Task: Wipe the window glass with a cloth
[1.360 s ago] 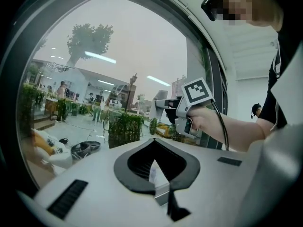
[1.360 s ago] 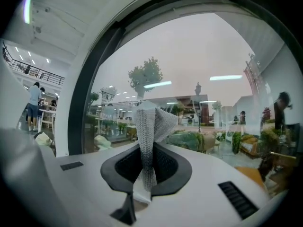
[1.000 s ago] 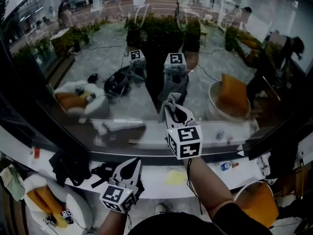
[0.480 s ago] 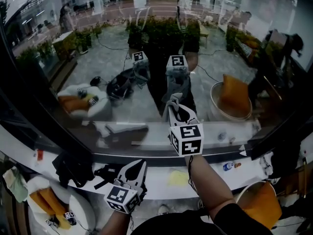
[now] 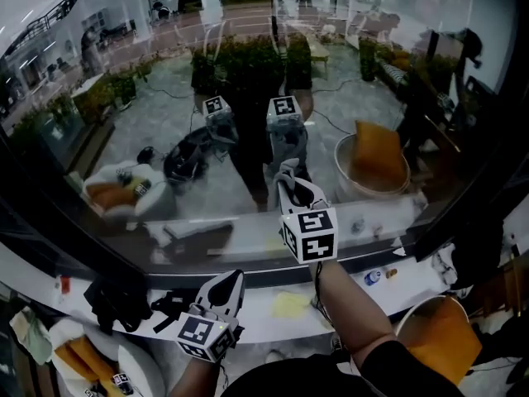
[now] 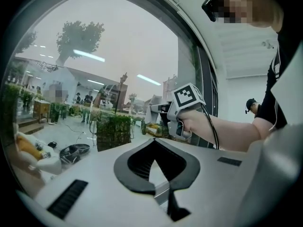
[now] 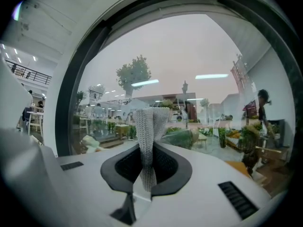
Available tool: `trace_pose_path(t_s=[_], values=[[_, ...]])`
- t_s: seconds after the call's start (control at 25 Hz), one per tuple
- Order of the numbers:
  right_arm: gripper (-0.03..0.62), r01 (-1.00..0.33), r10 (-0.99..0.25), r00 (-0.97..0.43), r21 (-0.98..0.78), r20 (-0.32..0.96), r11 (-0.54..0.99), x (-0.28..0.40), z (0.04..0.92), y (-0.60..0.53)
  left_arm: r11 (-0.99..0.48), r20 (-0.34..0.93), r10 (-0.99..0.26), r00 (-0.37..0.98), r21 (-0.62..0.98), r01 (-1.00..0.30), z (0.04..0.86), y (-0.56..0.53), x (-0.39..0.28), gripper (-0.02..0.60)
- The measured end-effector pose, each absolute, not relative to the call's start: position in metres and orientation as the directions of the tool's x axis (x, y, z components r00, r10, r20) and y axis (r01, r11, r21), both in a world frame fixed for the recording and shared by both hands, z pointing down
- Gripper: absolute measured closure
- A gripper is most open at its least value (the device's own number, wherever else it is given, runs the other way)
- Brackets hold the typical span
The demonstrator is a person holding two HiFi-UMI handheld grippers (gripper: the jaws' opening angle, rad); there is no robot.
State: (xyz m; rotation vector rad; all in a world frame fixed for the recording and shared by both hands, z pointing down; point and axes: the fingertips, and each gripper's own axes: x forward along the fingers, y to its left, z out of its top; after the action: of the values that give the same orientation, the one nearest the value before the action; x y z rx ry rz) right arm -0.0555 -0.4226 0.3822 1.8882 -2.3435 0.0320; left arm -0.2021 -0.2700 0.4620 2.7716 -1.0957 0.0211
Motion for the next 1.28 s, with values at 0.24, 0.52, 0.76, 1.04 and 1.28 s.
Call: trace_pose_path(t_s=[0.24, 0.52, 0.76, 1.04, 1.28], values=[[0.542, -0.981, -0.978, -0.172, 0.074, 0.115, 0.181, 0.017, 0.377, -0.409, -0.761, 0.078, -0.627, 0.775, 0.15, -0.631, 0.459, -0.264, -0.13, 0.575], [0.542, -0.993, -0.989, -0.089, 0.067, 0.12, 0.097, 0.123, 0.375, -0.39, -0.801, 0.08, -0.572, 0.816, 0.158, -0.577, 0.457, -0.252, -0.046, 0.575], [0.542, -0.997, -0.99, -0.015, 0.068, 0.137, 0.025, 0.212, 0.378, -0.373, -0.844, 0.11, -0.506, 0.855, 0.144, -0.517, 0.457, -0.239, 0.023, 0.575], [0.542, -0.998, -0.988, 0.055, 0.05, 0.141, -0.049, 0.307, 0.387, -0.354, -0.861, 0.14, -0.465, 0.874, 0.157, -0.483, 0.458, -0.229, 0.094, 0.575], [0.542, -0.994, -0.984, 0.102, 0.06, 0.149, -0.094, 0.374, 0.401, -0.336, -0.886, 0.132, -0.423, 0.896, 0.145, -0.44, 0.477, -0.223, 0.148, 0.575]])
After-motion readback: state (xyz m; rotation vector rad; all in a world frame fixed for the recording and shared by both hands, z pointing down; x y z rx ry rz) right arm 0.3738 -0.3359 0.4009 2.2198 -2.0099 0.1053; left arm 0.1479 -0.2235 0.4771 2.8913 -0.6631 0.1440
